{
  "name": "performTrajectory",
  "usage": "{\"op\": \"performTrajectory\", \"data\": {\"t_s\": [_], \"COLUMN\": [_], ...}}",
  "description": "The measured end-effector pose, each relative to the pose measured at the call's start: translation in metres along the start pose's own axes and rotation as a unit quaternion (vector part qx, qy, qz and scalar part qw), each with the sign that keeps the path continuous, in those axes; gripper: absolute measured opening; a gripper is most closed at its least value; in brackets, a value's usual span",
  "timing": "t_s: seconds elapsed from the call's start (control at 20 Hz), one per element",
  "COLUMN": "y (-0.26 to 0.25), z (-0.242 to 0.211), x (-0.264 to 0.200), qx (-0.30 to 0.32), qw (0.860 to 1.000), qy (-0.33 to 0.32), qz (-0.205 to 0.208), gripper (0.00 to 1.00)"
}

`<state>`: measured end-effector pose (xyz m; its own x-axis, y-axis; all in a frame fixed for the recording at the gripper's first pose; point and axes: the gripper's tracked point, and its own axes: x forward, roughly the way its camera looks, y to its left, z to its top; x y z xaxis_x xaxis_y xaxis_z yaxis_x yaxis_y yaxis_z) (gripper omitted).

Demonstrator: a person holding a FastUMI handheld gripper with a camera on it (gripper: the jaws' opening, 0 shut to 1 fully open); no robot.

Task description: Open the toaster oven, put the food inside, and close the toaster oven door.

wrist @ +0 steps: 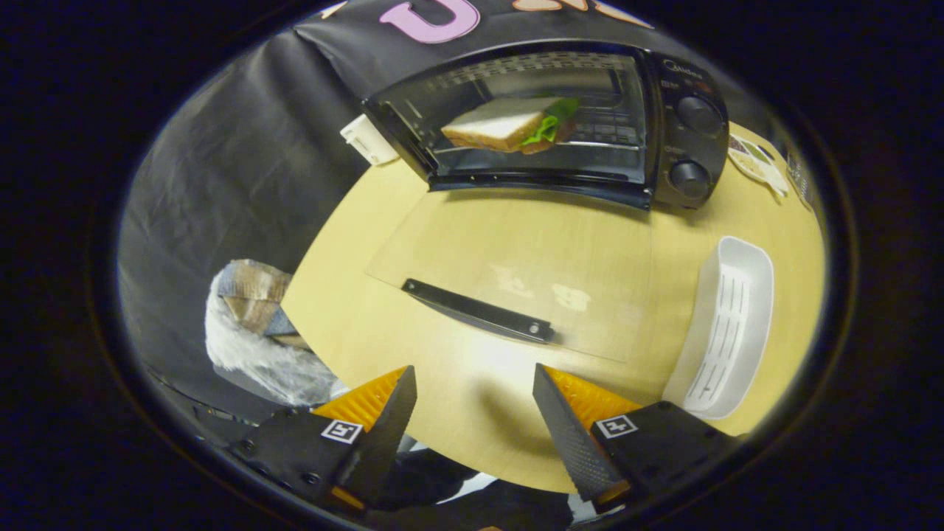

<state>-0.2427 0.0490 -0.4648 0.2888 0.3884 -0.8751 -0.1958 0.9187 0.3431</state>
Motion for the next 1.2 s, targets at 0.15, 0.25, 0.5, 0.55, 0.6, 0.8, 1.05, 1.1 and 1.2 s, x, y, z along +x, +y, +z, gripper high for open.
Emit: {"op": "performTrajectory", "data": {"t_s": [0.15,0.25,0.5,0.55,0.6,0.8,1.05,1.1,1.2], "y": [-0.011,-0.012,0.002,0.004,0.005,0.007,-0.01,-0.014,-0.023], "z": [0.008,0.008,0.031,0.039,0.049,0.09,0.144,0.154,0.18], "x": [0.002,0.004,-0.018,-0.025,-0.029,-0.043,-0.057,-0.061,-0.076], "qx": [0.001,-0.003,-0.061,-0.075,-0.09,-0.117,-0.124,-0.121,-0.125], "qw": [1.0,1.0,0.994,0.991,0.987,0.975,0.96,0.955,0.94], "qy": [-0.018,-0.021,-0.09,-0.108,-0.128,-0.184,-0.236,-0.25,-0.291], "qz": [-0.017,-0.018,-0.023,-0.025,-0.031,-0.051,-0.092,-0.104,-0.129], "gripper": [0.98,0.98,0.98,0.98,0.98,0.97,0.96,0.96,0.97]}}
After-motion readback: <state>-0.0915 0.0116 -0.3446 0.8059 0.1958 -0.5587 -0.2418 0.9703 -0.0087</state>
